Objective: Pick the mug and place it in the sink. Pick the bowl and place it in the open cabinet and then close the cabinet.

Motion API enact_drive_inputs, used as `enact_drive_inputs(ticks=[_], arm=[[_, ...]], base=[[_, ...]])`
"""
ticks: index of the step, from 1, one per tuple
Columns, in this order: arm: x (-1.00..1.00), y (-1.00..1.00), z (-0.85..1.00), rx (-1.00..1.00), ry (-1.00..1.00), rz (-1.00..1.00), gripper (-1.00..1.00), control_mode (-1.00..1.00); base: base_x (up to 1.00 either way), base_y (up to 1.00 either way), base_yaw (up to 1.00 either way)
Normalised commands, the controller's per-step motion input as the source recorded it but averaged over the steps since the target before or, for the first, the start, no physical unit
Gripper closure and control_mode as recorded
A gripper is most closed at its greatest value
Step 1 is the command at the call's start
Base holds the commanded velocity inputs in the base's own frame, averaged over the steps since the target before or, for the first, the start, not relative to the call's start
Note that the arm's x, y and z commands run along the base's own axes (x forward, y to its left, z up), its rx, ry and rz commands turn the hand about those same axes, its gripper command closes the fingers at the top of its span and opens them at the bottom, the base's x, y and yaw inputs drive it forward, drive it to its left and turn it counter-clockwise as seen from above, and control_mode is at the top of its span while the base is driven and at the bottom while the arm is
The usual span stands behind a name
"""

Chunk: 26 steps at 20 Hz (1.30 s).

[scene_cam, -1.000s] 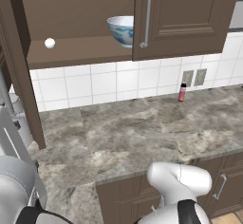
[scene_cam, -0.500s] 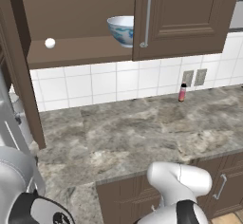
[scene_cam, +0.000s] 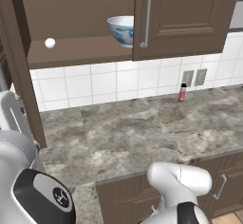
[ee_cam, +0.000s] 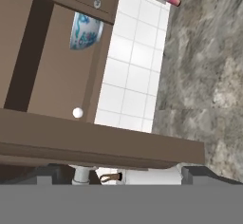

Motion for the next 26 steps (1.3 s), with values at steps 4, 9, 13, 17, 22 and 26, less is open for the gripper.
enact_drive_inputs(ticks=[4,9,13,17,22,26], arm=[[0.10,-0.01,-0.03,0.05,0.00,-0.01,-1.00,-1.00],[0.01,-0.18,0.00,0.07,0.00,0.00,-1.00,-1.00],[0.15,-0.24,0.00,0.06,0.00,0.00,-1.00,-1.00],[0.34,-0.24,0.00,0.04,0.01,0.00,-1.00,-1.00],[0.36,-0.29,0.00,0.01,0.00,0.00,-1.00,-1.00],[0.39,-0.32,0.02,0.00,0.00,0.00,-1.00,-1.00]], base=[[0.00,0.00,0.00],[0.00,0.00,0.00],[0.00,0.00,0.00],[0.00,0.00,0.00],[0.00,0.00,0.00],[0.00,0.00,0.00]])
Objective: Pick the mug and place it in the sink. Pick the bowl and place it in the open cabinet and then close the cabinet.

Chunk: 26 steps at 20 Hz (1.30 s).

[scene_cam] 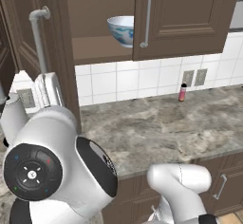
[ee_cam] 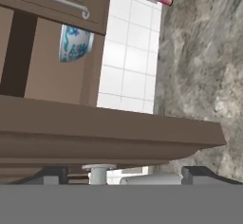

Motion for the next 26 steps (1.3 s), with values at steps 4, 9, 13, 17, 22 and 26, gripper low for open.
enact_drive_inputs(ticks=[4,9,13,17,22,26], arm=[[0.42,-0.38,0.03,0.02,0.00,0.00,-1.00,-1.00],[0.37,-0.44,0.00,0.07,0.00,0.00,-1.00,-1.00],[0.38,-0.37,0.00,0.05,0.00,0.00,-1.00,-1.00],[0.44,-0.32,0.00,0.05,0.00,0.00,-1.00,-1.00],[0.65,-0.26,0.00,0.03,0.03,0.00,-1.00,-1.00],[0.78,-0.11,0.00,0.00,0.03,-0.01,-1.00,-1.00]], base=[[0.00,0.00,0.00],[0.00,0.00,0.00],[0.00,0.00,0.00],[0.00,0.00,0.00],[0.00,0.00,0.00],[0.00,0.00,0.00]])
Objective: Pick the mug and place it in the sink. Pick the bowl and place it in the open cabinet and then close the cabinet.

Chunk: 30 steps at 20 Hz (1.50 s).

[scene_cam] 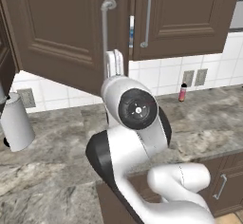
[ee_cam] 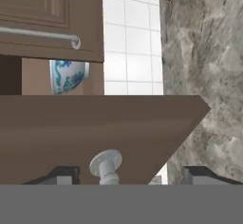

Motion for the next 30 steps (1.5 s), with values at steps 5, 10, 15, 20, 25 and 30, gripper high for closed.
enact_drive_inputs(ticks=[5,10,15,20,25,30], arm=[[0.77,-0.03,0.00,0.00,0.05,-0.01,-1.00,-1.00],[0.75,0.00,0.00,0.00,0.05,-0.02,-1.00,-1.00],[0.74,0.00,0.00,0.00,0.05,-0.01,-1.00,-1.00],[0.74,0.00,0.00,0.00,0.04,-0.01,-1.00,-1.00],[0.49,0.09,-0.11,0.05,0.05,0.00,-1.00,-1.00],[0.63,0.34,-0.47,0.10,0.05,0.00,-1.00,-1.00]], base=[[0.00,0.00,0.00],[0.00,0.00,0.00],[0.00,0.00,0.00],[0.00,0.00,0.00],[0.00,0.00,0.00],[0.00,0.00,0.00]])
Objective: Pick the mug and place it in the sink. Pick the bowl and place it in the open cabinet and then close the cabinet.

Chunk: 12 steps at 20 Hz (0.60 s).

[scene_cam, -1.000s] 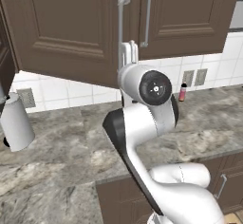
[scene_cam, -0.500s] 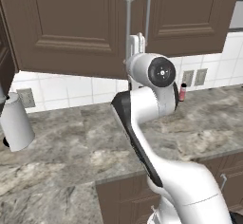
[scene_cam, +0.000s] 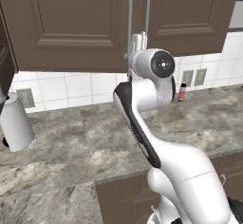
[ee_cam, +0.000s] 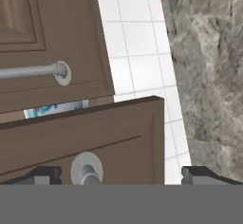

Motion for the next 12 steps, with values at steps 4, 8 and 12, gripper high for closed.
enact_drive_inputs(ticks=[4,8,12], arm=[[0.74,0.27,-0.42,0.11,0.05,0.00,-1.00,-1.00],[0.78,0.29,-0.42,0.08,0.02,0.00,-1.00,-1.00],[0.73,0.28,-0.49,0.08,0.01,0.00,-1.00,-1.00]], base=[[0.00,0.00,0.00],[0.00,0.00,0.00],[0.00,0.00,0.00]])
